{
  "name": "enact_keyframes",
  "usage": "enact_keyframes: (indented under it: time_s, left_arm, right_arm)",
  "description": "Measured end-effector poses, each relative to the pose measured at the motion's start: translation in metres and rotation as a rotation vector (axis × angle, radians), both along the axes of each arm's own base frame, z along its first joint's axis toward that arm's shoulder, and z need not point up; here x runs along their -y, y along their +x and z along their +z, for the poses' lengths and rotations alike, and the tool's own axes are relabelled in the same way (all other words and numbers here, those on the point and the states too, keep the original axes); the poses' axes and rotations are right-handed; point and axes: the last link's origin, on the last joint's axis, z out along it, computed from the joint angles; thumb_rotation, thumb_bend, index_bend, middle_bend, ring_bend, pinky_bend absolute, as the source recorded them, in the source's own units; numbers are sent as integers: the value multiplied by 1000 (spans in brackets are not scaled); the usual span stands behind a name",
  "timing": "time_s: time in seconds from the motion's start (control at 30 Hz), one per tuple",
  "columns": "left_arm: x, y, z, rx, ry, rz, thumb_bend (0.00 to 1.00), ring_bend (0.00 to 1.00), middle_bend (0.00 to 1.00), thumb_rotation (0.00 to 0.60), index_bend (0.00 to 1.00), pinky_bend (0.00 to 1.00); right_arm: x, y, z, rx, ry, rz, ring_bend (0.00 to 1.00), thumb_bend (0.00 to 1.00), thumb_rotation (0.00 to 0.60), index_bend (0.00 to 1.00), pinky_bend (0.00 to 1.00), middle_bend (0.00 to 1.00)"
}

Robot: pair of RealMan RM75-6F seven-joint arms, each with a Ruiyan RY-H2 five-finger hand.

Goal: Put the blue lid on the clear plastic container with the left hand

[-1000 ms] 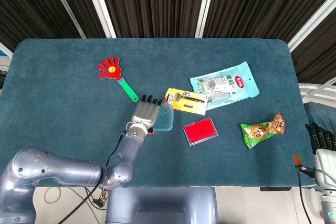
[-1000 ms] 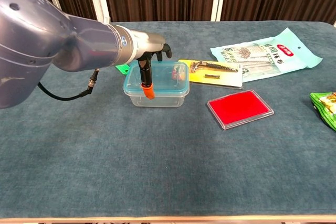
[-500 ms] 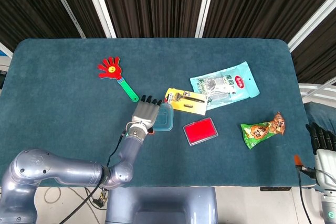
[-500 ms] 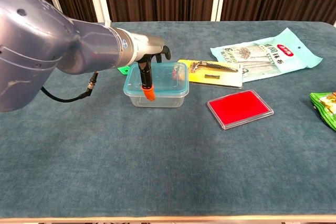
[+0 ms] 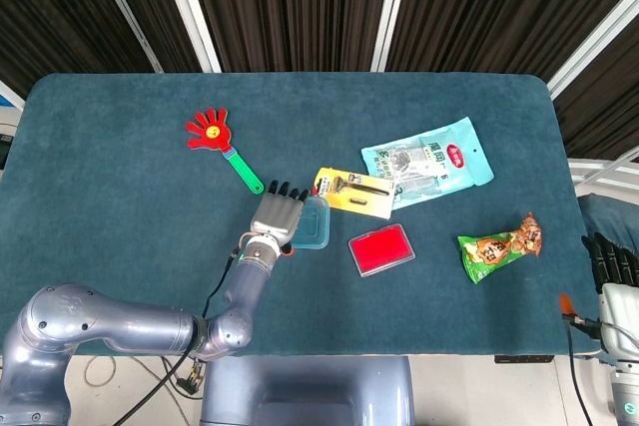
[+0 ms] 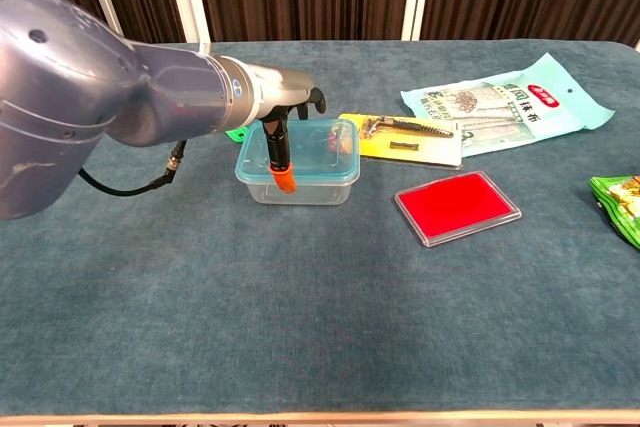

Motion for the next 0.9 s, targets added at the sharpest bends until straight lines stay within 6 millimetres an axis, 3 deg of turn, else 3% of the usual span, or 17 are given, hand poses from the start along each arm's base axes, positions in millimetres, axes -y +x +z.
enact_keyframes:
  time_s: [0.6, 0.9]
  left_arm:
    - [3, 1, 2, -30, -16, -26, 152, 0, 20, 600, 25, 0]
    - [6, 2, 4, -37, -22, -42, 151, 0, 0, 600, 8, 0]
  right_arm:
    - [0, 0, 0, 0, -2, -1, 0, 389, 600, 12, 0, 0]
    - [-1, -1, 0, -5, -1, -8, 0, 390, 600, 12, 0, 0]
